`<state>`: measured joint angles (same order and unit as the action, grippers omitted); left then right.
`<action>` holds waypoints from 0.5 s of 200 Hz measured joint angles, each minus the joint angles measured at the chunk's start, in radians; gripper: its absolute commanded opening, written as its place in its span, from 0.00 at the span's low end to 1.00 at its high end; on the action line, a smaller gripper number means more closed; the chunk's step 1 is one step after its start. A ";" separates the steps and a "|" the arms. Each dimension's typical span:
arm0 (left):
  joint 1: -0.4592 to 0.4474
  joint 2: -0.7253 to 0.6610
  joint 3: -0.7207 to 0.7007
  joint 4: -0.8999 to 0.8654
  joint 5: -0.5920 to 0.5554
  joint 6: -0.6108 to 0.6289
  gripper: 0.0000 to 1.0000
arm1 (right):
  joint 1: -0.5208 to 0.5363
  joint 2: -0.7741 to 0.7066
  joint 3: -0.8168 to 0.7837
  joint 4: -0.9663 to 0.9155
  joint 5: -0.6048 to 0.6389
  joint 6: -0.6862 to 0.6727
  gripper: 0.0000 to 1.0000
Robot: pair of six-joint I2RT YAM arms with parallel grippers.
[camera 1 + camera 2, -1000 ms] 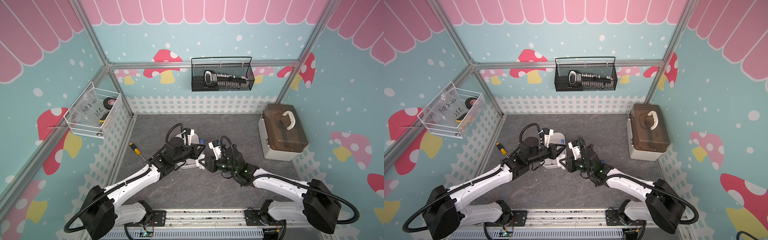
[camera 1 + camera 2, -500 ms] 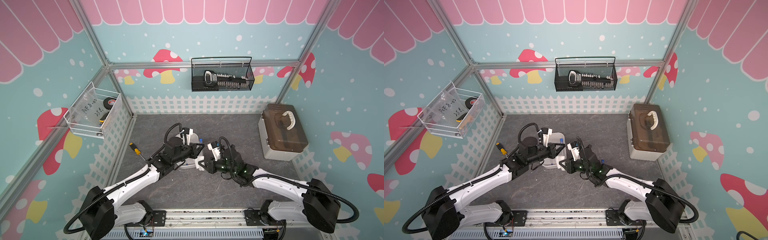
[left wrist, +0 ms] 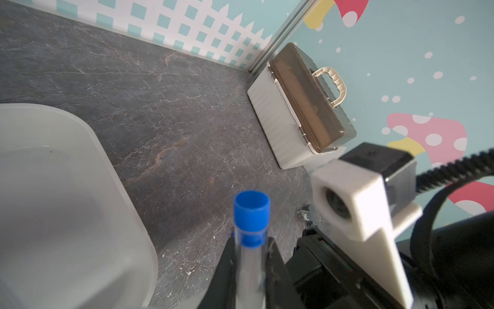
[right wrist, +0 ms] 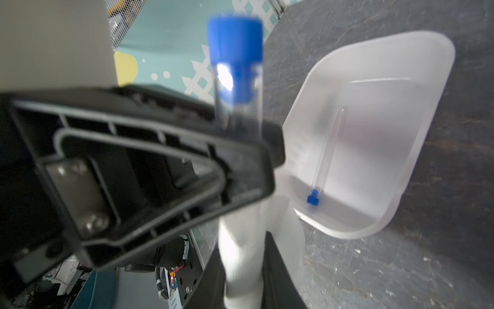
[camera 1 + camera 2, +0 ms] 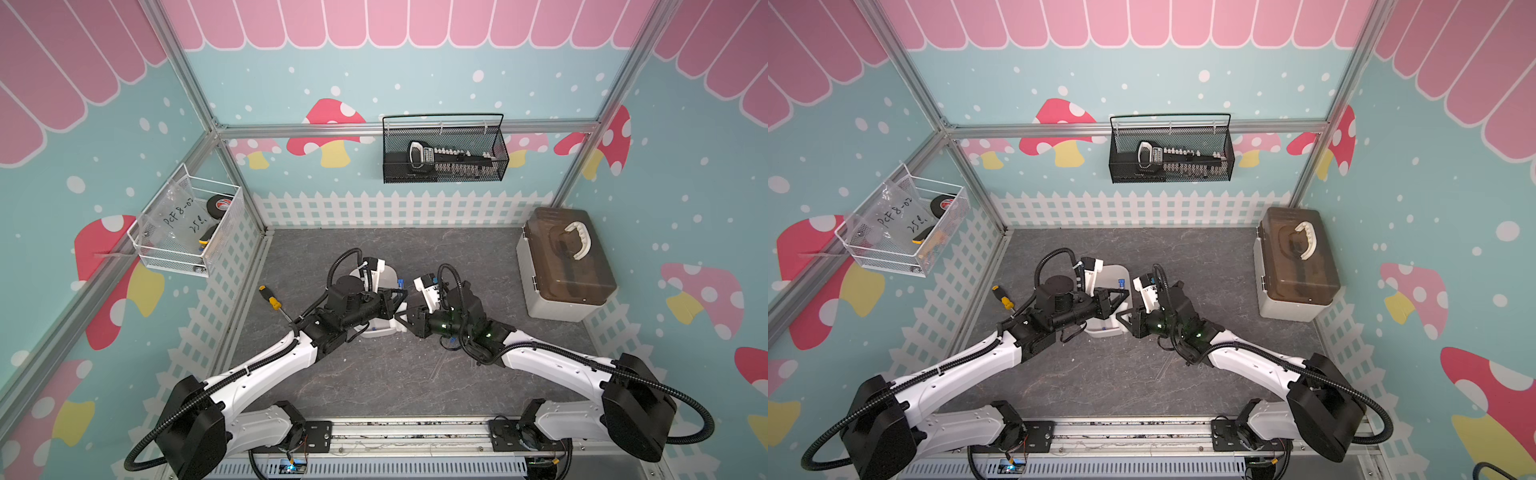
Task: Wipe the exteriors of test tubes
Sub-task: Wipe the dirt from the test tube.
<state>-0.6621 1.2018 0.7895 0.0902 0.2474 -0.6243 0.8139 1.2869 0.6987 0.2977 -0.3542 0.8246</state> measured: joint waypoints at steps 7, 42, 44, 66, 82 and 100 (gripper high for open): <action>0.000 0.000 0.000 0.000 0.000 0.000 0.12 | 0.011 -0.009 -0.024 0.005 0.003 0.009 0.19; 0.000 0.001 0.000 -0.005 0.002 0.000 0.12 | 0.043 -0.042 -0.098 0.021 0.017 0.041 0.19; 0.000 0.002 0.000 -0.005 0.002 0.000 0.12 | 0.043 -0.043 -0.099 0.022 0.018 0.041 0.19; 0.001 0.003 0.000 -0.003 0.003 0.000 0.12 | 0.043 -0.043 -0.095 0.019 0.025 0.038 0.19; 0.002 0.003 0.000 0.004 0.002 0.000 0.12 | 0.039 -0.037 -0.070 -0.007 0.022 0.024 0.19; 0.008 0.003 0.000 0.012 0.002 -0.001 0.12 | 0.016 -0.016 -0.018 -0.035 0.019 0.003 0.19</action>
<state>-0.6544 1.2049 0.7895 0.1024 0.2493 -0.6250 0.8295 1.2705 0.6807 0.2626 -0.3355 0.8276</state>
